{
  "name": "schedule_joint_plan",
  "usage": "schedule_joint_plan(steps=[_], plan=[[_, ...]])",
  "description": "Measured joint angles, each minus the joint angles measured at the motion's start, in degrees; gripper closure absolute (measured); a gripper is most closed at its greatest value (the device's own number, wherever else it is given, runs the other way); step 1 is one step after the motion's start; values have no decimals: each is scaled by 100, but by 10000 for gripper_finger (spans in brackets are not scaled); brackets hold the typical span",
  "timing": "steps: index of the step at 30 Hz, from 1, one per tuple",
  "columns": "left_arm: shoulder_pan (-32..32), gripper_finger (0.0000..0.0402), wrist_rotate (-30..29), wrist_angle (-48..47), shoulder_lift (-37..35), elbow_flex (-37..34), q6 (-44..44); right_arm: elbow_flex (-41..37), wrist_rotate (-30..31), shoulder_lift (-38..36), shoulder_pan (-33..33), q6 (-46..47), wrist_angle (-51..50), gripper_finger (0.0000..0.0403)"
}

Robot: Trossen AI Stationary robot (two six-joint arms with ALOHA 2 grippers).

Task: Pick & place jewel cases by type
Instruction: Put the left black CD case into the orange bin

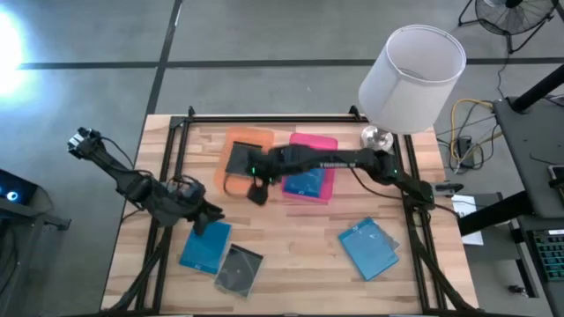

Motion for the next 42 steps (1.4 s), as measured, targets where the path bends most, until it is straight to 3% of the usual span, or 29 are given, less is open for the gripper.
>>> schedule_joint_plan(steps=[12,27,36,42], plan=[[-79,284,1451,-362,1361,0,-642,-1752,-27,-258,1424,1498,-197,137],[-1216,284,1758,-270,2454,297,-2055,-4716,-230,-1518,2598,4281,3318,145],[-1775,284,2240,-615,2932,293,-3982,-5265,-349,-1287,2819,5196,4996,147],[-1977,284,2530,636,3313,384,-4255,-5292,-402,-1131,2817,5297,5256,149]])
